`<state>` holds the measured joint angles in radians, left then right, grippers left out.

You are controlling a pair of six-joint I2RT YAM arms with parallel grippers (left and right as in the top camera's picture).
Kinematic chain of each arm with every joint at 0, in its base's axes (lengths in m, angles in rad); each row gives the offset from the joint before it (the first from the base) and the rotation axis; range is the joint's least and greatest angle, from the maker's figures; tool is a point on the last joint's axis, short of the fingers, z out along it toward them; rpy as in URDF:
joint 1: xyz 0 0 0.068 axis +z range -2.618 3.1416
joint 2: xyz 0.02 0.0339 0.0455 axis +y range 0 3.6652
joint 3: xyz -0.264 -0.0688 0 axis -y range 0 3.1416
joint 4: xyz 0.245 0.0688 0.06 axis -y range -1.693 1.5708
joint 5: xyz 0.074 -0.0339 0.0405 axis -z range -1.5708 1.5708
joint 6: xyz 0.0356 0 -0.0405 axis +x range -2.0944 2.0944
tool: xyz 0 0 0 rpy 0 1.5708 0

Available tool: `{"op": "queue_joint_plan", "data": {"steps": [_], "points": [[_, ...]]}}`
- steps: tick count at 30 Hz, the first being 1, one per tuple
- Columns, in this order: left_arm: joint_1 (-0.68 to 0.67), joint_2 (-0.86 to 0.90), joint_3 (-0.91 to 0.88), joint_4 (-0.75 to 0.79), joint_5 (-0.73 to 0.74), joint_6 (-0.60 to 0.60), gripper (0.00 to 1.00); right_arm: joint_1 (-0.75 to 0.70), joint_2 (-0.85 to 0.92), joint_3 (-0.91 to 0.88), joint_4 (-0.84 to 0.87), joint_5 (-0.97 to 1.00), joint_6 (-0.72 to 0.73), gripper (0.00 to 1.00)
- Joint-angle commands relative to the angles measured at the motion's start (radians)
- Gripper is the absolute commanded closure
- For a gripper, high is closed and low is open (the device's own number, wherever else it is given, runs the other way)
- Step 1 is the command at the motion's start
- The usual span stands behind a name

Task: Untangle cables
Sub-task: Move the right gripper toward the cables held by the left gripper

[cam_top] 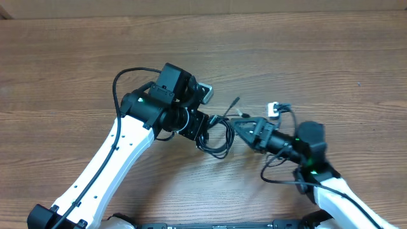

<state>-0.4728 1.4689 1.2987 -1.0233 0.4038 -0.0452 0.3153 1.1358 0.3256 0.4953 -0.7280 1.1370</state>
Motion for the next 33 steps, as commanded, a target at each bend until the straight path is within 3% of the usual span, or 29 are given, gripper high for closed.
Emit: {"op": "queue_joint_plan", "data": {"steps": [1,9,12,15,26,33], "points": [[-0.023,-0.003,0.005,-0.017,0.068,0.066,0.96,0.043,0.066,0.015,0.031,0.172,0.114,0.0],[-0.059,-0.003,0.005,-0.11,-0.042,0.076,0.96,0.041,0.1,0.015,0.238,0.204,0.123,0.46],[-0.066,-0.003,0.004,-0.117,-0.056,0.076,0.96,0.043,0.1,0.015,0.257,0.19,0.124,0.74],[-0.066,-0.003,0.004,-0.103,-0.056,0.075,0.96,0.049,0.1,0.015,0.259,0.142,0.118,0.94],[-0.064,-0.001,0.003,-0.015,-0.071,0.059,0.96,0.05,0.1,0.015,0.356,-0.043,0.01,0.96],[-0.064,0.026,0.003,0.033,-0.071,-0.072,0.96,0.114,0.1,0.015,0.343,-0.043,-0.021,0.96]]}}
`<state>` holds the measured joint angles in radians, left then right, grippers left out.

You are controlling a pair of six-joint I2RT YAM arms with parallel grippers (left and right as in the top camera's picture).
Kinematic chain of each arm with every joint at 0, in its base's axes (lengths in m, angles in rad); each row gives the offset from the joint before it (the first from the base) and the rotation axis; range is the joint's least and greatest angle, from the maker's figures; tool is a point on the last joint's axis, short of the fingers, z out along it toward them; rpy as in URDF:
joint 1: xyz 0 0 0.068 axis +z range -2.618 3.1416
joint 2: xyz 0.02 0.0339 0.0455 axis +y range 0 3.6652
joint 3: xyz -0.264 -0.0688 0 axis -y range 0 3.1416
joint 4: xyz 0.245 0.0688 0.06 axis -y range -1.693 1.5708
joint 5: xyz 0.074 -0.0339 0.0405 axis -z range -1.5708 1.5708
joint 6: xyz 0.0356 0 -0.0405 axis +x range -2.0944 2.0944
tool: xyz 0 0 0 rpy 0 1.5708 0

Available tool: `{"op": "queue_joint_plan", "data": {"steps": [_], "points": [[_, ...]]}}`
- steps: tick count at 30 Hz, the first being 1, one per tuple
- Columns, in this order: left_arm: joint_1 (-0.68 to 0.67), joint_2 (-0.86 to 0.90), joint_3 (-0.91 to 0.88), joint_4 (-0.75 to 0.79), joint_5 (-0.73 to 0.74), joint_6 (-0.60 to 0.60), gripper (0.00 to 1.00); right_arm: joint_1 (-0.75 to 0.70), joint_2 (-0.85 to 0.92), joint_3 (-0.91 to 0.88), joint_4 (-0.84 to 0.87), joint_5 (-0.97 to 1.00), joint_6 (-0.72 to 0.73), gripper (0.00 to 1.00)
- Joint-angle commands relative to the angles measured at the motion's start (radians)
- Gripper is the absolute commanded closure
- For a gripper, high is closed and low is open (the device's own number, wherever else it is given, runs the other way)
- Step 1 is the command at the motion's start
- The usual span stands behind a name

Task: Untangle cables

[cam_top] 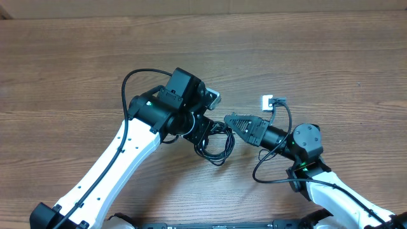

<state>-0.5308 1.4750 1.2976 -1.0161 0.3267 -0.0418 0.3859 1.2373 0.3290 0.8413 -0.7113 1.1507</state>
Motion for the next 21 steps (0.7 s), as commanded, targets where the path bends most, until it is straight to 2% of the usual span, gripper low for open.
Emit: {"op": "queue_joint_plan", "data": {"steps": [1,4,7,9,16,21], "points": [[-0.006,0.027,0.004,0.027,0.013,-0.078,0.96,0.054,-0.002,0.012,-0.026,-0.035,-0.048,0.96],[-0.012,0.047,0.002,0.026,0.093,-0.027,0.96,0.065,-0.002,0.012,-0.139,0.068,-0.06,0.96],[-0.016,0.051,0.001,0.028,0.243,0.065,0.96,0.066,-0.002,0.012,-0.269,0.194,-0.06,0.96],[-0.015,0.05,0.001,0.042,0.301,0.067,0.96,0.066,-0.002,0.012,-0.322,0.24,-0.06,0.96],[0.018,0.051,0.001,0.163,0.309,-0.111,0.96,0.093,-0.002,0.012,-0.339,0.222,-0.06,0.96],[0.011,0.052,0.001,0.212,0.298,-0.147,0.96,0.142,-0.002,0.012,-0.34,0.266,-0.06,0.96]]}}
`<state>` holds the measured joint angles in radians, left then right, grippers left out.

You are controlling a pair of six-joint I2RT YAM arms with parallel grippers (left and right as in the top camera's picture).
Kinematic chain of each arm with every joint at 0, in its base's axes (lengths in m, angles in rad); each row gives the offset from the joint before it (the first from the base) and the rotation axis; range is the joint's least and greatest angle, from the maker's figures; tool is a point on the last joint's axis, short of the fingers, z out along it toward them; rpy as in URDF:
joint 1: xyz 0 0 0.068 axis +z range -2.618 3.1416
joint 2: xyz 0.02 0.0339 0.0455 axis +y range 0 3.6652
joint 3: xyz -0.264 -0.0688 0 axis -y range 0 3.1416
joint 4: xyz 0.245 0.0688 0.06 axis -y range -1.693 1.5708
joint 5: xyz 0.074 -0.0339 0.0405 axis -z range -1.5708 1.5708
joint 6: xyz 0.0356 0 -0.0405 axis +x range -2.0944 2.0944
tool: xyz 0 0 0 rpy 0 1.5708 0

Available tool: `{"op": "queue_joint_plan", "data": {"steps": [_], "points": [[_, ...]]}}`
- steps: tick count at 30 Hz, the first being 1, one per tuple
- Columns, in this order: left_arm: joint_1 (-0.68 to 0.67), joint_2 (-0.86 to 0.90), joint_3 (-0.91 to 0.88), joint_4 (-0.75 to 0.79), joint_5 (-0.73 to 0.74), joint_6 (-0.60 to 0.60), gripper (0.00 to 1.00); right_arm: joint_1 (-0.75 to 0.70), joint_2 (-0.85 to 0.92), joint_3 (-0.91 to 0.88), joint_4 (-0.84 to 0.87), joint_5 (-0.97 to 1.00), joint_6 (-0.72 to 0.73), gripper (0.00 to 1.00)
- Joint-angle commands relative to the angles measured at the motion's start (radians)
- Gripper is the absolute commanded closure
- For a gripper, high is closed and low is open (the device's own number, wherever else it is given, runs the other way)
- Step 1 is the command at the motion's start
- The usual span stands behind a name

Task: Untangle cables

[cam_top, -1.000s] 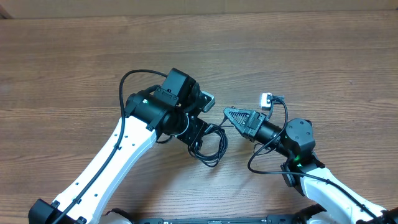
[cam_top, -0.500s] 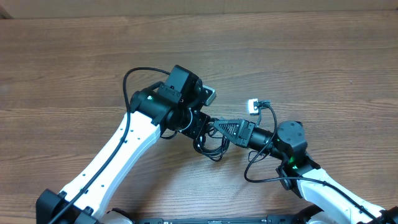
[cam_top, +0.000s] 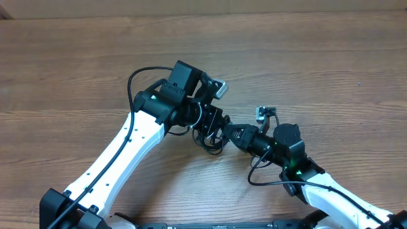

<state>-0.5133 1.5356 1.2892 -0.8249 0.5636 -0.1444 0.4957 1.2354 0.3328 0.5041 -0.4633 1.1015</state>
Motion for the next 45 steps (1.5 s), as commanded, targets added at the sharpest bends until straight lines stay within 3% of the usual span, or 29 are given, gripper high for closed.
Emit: {"op": "queue_joint_plan", "data": {"steps": [1,5,6,8,9,10,11,12,14,15,16,20,26,28,29,33,41,45], "points": [[-0.007,-0.009,0.009,0.018,0.047,-0.044,0.96,0.039,0.0,0.008,-0.003,0.032,-0.011,0.94],[-0.004,-0.009,0.009,-0.014,-0.086,-0.156,0.96,0.042,0.0,0.008,-0.007,0.07,-0.011,0.77],[-0.004,-0.009,0.009,-0.03,-0.134,-0.196,0.96,0.042,0.0,0.008,-0.016,0.08,-0.013,0.67],[-0.004,-0.006,0.007,-0.069,-0.245,-0.268,0.96,0.042,0.0,0.008,-0.054,0.105,-0.048,0.33],[-0.004,-0.003,0.006,-0.095,-0.313,-0.296,0.92,0.042,0.0,0.008,-0.079,0.116,-0.066,0.14],[-0.004,0.0,0.005,-0.11,-0.355,-0.311,0.86,0.042,0.0,0.008,-0.108,0.13,-0.074,0.02],[-0.004,0.003,0.002,-0.127,-0.407,-0.333,0.76,0.042,0.0,0.008,-0.134,0.138,-0.083,0.0],[-0.004,0.01,-0.002,-0.141,-0.452,-0.356,0.57,0.04,0.0,0.008,-0.163,0.151,-0.082,0.0],[-0.003,0.022,-0.009,-0.148,-0.503,-0.391,0.31,0.037,0.0,0.008,-0.198,0.171,-0.083,0.0],[-0.002,0.027,-0.011,-0.146,-0.513,-0.399,0.05,0.032,0.0,0.008,-0.207,0.177,-0.083,0.0],[-0.002,0.04,-0.011,-0.146,-0.517,-0.407,0.0,0.024,0.0,0.008,-0.209,0.177,-0.082,0.0],[-0.002,0.083,-0.011,-0.147,-0.491,-0.465,0.0,-0.032,0.0,0.008,-0.216,0.175,-0.116,0.0],[-0.015,0.17,-0.011,-0.143,-0.192,-0.535,0.0,-0.227,-0.035,0.009,-0.302,0.124,-0.199,0.0],[-0.024,0.201,-0.011,-0.152,-0.15,-0.594,0.0,-0.305,-0.053,0.009,-0.306,0.05,-0.248,0.0],[-0.03,0.218,-0.011,-0.172,-0.145,-0.664,0.05,-0.343,-0.061,0.009,-0.307,0.018,-0.258,0.0],[-0.062,0.279,-0.011,-0.298,-0.182,-0.959,0.11,-0.475,-0.068,0.009,-0.336,-0.067,-0.261,0.01],[-0.175,0.341,-0.011,-0.335,-0.362,-1.329,0.05,-0.555,-0.068,0.009,-0.486,-0.074,-0.334,0.0],[-0.232,0.375,-0.011,-0.324,-0.494,-1.461,0.17,-0.555,-0.068,0.009,-0.539,-0.074,-0.352,0.0]]}}
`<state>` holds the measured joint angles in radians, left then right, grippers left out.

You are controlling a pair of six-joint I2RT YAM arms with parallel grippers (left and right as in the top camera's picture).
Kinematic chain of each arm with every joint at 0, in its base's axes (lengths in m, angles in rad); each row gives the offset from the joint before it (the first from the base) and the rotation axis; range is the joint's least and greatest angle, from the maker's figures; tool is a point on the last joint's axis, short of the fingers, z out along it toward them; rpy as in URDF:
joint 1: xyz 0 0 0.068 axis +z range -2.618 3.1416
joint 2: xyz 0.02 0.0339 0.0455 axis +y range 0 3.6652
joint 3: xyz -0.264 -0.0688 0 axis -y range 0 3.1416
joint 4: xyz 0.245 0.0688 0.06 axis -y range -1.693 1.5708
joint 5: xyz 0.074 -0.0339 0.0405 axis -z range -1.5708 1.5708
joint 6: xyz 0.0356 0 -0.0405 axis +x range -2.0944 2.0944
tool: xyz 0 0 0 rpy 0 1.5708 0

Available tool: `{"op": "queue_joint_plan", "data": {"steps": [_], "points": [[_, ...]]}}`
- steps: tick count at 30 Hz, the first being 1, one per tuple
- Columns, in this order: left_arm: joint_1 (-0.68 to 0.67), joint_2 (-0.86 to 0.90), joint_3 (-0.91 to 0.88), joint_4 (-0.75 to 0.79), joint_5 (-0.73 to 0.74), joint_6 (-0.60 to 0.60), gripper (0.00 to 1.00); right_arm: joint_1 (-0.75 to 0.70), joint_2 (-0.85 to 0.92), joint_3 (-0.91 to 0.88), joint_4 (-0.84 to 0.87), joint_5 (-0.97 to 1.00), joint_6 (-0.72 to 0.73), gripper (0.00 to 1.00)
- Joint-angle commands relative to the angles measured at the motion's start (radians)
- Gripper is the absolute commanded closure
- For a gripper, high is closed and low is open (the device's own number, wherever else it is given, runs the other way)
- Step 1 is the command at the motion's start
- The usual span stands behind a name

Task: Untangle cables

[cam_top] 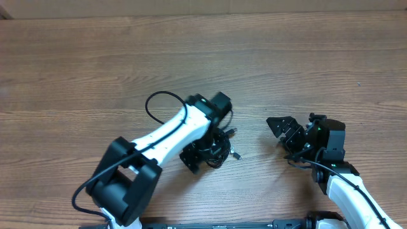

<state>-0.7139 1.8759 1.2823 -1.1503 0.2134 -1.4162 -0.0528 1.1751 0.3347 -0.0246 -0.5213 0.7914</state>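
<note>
A tangled bundle of black cables (216,147) lies at the table's middle, with small plug ends (235,153) sticking out on its right. My left gripper (198,152) points down onto the bundle's left side. Its black fingers merge with the cables, so their state does not show. Off to the right, my right gripper (280,126) is apart from the bundle, and its fingers look spread with nothing between them.
The wooden table (76,70) stretches out on all sides. My left arm's own black cable loop (152,105) arches beside the wrist. The right arm's cable (299,159) hangs under its wrist.
My right gripper was up against the bundle's right side and now sits well to the right, clear of it. The left arm has folded in; its gripper and the bundle are lower and slightly right.
The left gripper was at the bundle's left and the right gripper just to its right. Over the following two moments the right gripper stood closer, finally against the bundle. Now it is off to the right with nothing in it, and the left stays on the bundle.
</note>
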Motion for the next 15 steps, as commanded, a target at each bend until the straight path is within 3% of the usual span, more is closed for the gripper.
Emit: {"op": "queue_joint_plan", "data": {"steps": [1,7,13,14,15], "points": [[-0.041,0.045,-0.005,0.002,-0.161,-0.214,0.17,-0.006,-0.008,0.007,-0.019,-0.016,-0.042,0.0],[-0.068,0.119,-0.005,0.077,-0.187,-0.301,0.2,-0.006,-0.008,0.007,-0.035,-0.02,-0.094,0.0],[-0.07,0.166,-0.005,0.126,-0.172,-0.27,0.88,-0.006,-0.008,0.007,-0.069,-0.02,-0.094,0.01],[-0.065,0.159,-0.003,0.123,-0.198,-0.234,0.96,-0.006,-0.008,0.007,-0.076,-0.02,-0.094,0.0],[-0.054,0.153,0.0,0.117,-0.225,-0.189,0.96,-0.006,-0.008,0.007,-0.081,-0.02,-0.094,0.01]]}}
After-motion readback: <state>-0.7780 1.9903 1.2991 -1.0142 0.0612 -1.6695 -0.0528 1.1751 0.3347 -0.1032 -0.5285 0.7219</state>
